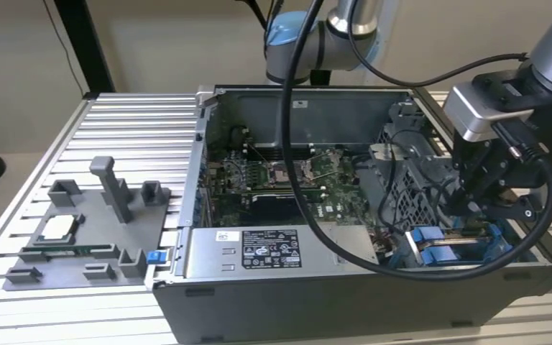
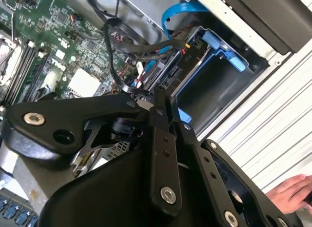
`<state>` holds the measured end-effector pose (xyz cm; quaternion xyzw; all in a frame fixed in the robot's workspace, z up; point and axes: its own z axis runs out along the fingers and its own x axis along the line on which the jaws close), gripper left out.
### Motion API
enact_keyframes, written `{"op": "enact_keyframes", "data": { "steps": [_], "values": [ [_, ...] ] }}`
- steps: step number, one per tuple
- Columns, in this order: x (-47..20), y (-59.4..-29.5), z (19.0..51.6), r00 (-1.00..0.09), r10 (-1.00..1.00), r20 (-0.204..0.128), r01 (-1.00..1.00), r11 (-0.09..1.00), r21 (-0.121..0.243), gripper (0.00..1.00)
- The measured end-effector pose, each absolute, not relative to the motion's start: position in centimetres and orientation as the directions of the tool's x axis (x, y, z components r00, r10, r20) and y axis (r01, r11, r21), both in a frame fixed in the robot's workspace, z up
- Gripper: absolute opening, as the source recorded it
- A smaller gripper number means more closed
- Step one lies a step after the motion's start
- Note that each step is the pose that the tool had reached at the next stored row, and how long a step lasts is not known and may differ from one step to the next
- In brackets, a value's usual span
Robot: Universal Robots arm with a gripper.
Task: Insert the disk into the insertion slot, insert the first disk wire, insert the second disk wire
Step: 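Insert the second disk wire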
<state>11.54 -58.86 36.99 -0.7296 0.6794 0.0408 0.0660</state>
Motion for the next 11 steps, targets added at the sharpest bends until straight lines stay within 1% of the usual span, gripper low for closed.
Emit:
{"op": "enact_keyframes", "data": {
  "steps": [11],
  "values": [
    [11.75, -58.86, 36.13, 0.067, -0.986, -0.152, -0.998, -0.068, 0.0, 0.0]
  ]
}}
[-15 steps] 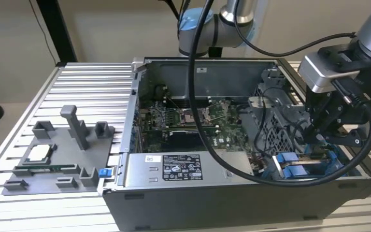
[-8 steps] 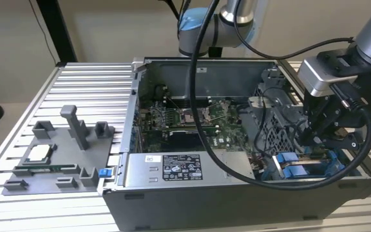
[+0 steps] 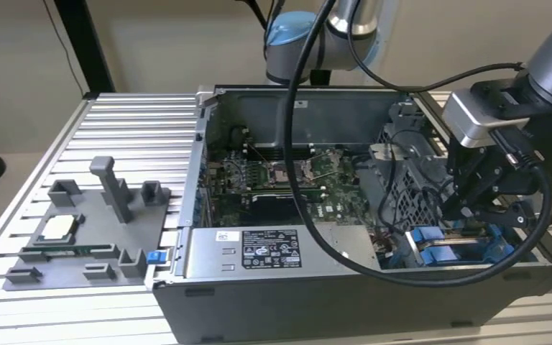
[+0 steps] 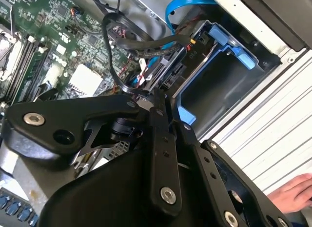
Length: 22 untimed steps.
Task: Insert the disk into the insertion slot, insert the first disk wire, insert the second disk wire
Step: 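Insert the second disk wire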
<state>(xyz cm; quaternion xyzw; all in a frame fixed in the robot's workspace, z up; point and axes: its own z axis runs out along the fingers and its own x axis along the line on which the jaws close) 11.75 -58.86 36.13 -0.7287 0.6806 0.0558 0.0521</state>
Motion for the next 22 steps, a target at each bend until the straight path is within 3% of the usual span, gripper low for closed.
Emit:
{"op": "enact_keyframes", "data": {
  "steps": [22],
  "values": [
    [13.5, -58.9, 34.6, 0.067, -0.987, -0.149, -0.998, -0.068, 0.006, 0.0]
  ]
}}
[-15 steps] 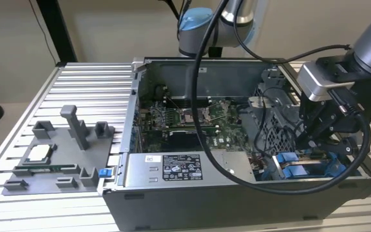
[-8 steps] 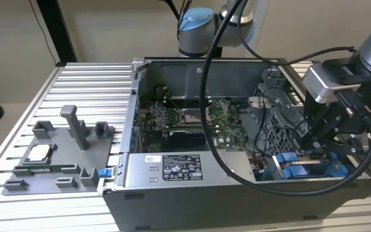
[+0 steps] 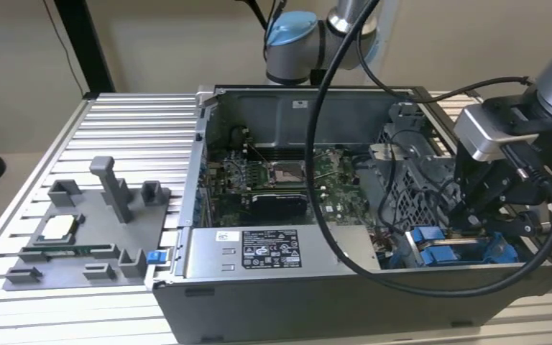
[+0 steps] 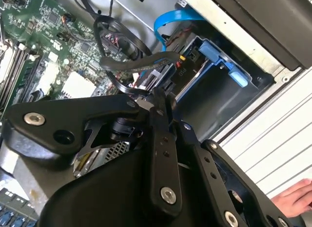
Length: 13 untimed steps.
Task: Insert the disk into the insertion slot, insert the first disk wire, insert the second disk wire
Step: 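Insert the second disk wire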
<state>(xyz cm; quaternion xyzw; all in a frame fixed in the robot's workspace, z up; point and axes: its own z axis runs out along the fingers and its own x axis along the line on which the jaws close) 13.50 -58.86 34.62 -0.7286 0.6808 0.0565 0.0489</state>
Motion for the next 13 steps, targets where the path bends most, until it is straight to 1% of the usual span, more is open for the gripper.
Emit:
{"op": "enact_keyframes", "data": {
  "steps": [13],
  "values": [
    [14.26, -58.85, 34.21, 0.067, -0.987, -0.147, -0.998, -0.068, 0.004, 0.0]
  ]
}}
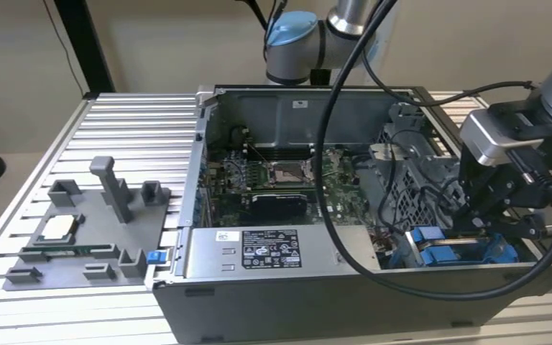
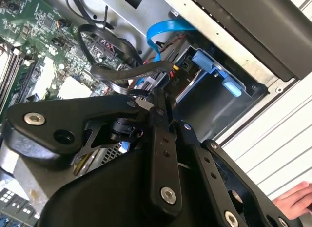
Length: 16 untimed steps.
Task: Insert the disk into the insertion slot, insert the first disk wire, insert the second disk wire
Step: 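Insert the second disk wire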
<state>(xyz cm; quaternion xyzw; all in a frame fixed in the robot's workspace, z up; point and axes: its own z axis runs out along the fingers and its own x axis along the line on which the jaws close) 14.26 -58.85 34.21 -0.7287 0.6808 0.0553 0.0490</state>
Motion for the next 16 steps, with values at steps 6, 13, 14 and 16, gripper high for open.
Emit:
{"op": "enact_keyframes", "data": {
  "steps": [6, 13, 14, 16],
  "values": [
    [14.37, -58.86, 34.13, 0.067, -0.987, -0.147, -0.998, -0.068, 0.004, 0.0],
    [14.38, -58.86, 33.55, 0.066, -0.987, -0.146, -0.998, -0.068, 0.004, 0.0],
    [14.37, -58.86, 33.43, 0.066, -0.987, -0.146, -0.998, -0.068, 0.004, 0.0],
    [14.37, -58.86, 33.21, 0.066, -0.987, -0.147, -0.998, -0.067, 0.004, 0.0]
  ]
}}
